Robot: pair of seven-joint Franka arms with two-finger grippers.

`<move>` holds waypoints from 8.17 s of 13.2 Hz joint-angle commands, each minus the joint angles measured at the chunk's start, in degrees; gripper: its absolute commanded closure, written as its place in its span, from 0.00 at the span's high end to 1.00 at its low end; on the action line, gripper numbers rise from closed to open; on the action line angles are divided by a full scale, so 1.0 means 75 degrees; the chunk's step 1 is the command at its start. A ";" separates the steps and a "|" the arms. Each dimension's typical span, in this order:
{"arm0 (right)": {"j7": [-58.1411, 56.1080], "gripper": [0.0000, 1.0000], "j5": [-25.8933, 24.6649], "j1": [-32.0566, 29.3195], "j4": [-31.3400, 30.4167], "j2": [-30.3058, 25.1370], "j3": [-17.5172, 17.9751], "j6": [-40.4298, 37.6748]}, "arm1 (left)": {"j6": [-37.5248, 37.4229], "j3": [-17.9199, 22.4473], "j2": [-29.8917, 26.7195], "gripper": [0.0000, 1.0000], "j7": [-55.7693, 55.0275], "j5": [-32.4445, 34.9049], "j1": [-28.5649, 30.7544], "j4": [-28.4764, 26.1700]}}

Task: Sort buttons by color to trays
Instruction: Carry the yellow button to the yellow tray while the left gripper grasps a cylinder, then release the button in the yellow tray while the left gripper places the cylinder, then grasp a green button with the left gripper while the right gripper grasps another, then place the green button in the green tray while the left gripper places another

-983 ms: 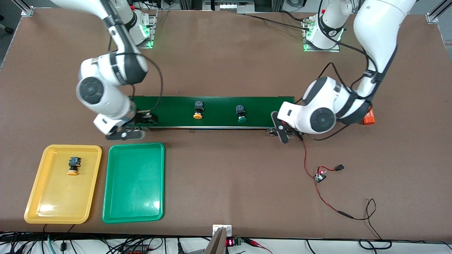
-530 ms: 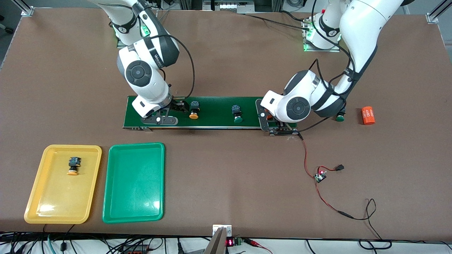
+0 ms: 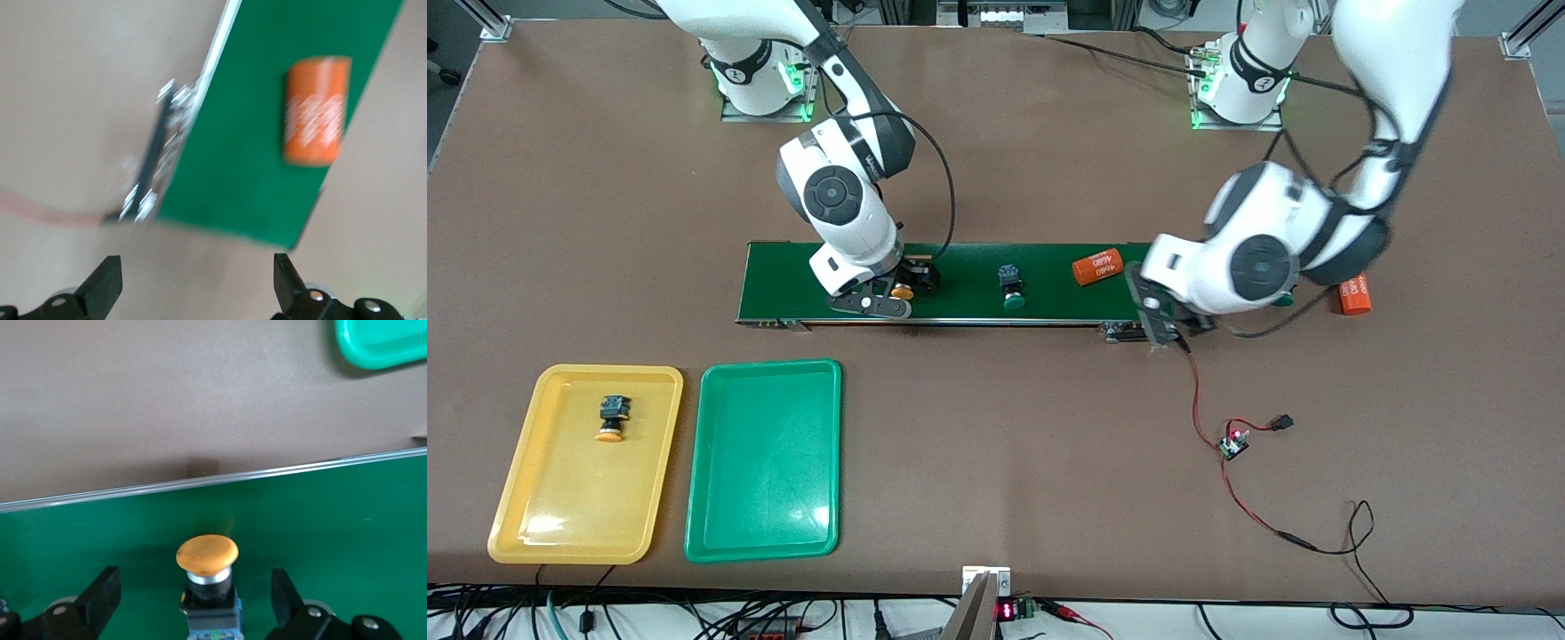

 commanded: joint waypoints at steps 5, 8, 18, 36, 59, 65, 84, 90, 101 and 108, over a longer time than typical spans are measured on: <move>-0.0635 0.42 -0.0082 -0.0170 -0.0172 0.0085 -0.0113 0.0067 | -0.0184 0.2630 -0.0893 1.00 -0.0061 -0.0137 0.0128 -0.0426; -0.0799 0.21 -0.0082 -0.0182 -0.0184 0.0085 -0.0230 0.0020 | -0.0032 0.3253 -0.0998 1.00 -0.0060 -0.0032 0.0373 -0.0776; -0.3327 0.09 -0.0047 -0.1479 0.2135 -0.0314 -0.0816 -0.2476 | 0.3833 0.4180 -0.1034 1.00 -0.2451 -0.0043 0.0726 -0.3472; -0.8031 0.22 -0.0515 -0.4354 0.2851 0.2194 -0.1319 0.0816 | -0.0377 0.2555 -0.0471 0.25 -0.2404 -0.0126 0.0902 -0.1097; -0.3571 1.00 -0.0410 -0.3229 -0.1577 -0.2352 0.0341 -0.1000 | 0.2184 -0.1761 0.0384 1.00 -0.0318 0.1785 -0.0176 -0.1610; -0.1588 1.00 -0.0410 -0.3182 -0.2245 -0.2541 0.1772 0.0110 | 0.1247 -0.1691 -0.0493 1.00 -0.0353 0.1679 0.0210 -0.1493; -0.1408 0.35 -0.1640 -0.2678 -0.2399 -0.0900 0.1716 0.2188 | 0.3435 0.2716 -0.1104 1.00 -0.3866 -0.0207 0.0503 -0.3892; -0.1737 0.03 -0.1594 -0.2901 -0.0964 -0.1087 0.1469 0.0474 | 0.3461 0.2704 -0.0894 1.00 -0.4572 -0.0231 0.0457 -0.4305; -0.4994 0.04 -0.1862 -0.4225 0.2031 0.1782 0.0509 0.0684 | 0.2635 0.2027 -0.1033 0.12 -0.4478 -0.0207 0.0468 -0.3968; -0.4926 0.70 -0.1992 -0.4307 0.2078 0.2147 0.0496 0.1227 | -0.0289 -0.0328 -0.1023 0.13 -0.5739 -0.0463 0.0445 -0.1809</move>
